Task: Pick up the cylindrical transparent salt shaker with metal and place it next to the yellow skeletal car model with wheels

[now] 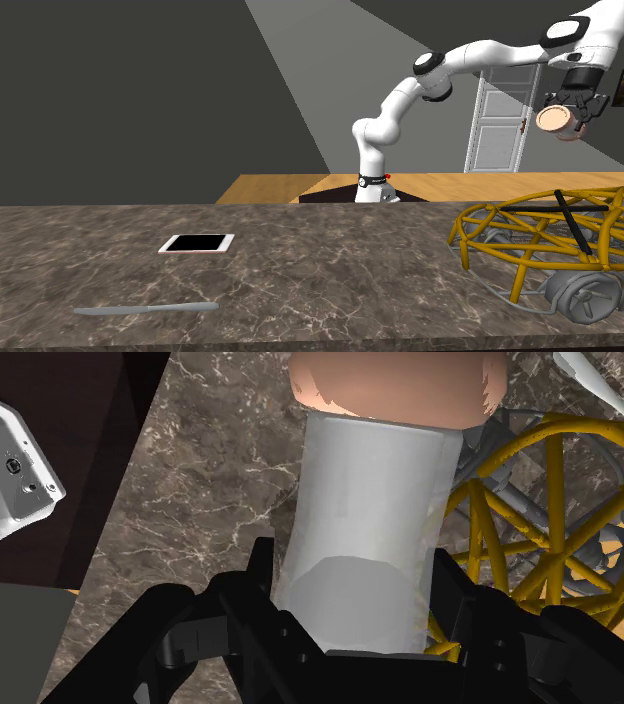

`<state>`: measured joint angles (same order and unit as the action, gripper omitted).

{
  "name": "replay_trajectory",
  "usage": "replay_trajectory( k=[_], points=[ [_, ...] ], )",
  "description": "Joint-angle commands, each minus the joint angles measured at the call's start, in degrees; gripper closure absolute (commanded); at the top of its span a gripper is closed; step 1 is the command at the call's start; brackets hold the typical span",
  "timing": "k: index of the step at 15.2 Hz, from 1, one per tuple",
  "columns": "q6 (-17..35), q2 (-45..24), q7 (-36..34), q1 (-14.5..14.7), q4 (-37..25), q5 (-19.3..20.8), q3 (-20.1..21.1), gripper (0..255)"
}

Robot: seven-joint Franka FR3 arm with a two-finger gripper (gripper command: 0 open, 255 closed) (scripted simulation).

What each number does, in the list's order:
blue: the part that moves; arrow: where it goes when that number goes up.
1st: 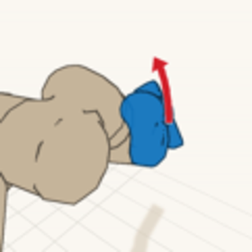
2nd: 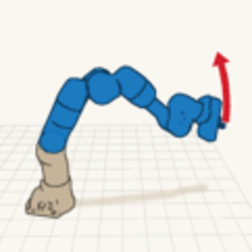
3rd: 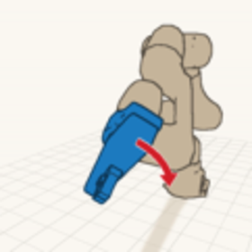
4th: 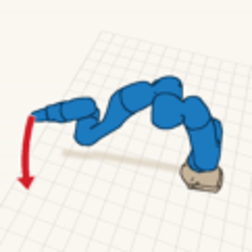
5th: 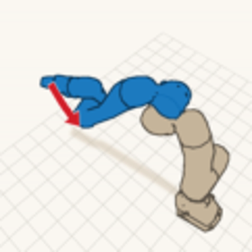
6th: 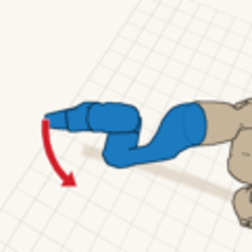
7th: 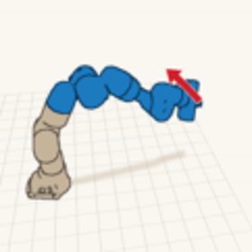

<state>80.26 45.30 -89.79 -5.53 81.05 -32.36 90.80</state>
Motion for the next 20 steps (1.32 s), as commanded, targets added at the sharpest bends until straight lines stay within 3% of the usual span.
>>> replay_trajectory(
  k=[1,20],
  points=[
    [-0.4,0.8,-1.0,-2.0,-2.3,-0.9,1.8,255],
    [11.5,5.2,0.5,2.3,11.2,-5.0,4.3,255]
  ],
)
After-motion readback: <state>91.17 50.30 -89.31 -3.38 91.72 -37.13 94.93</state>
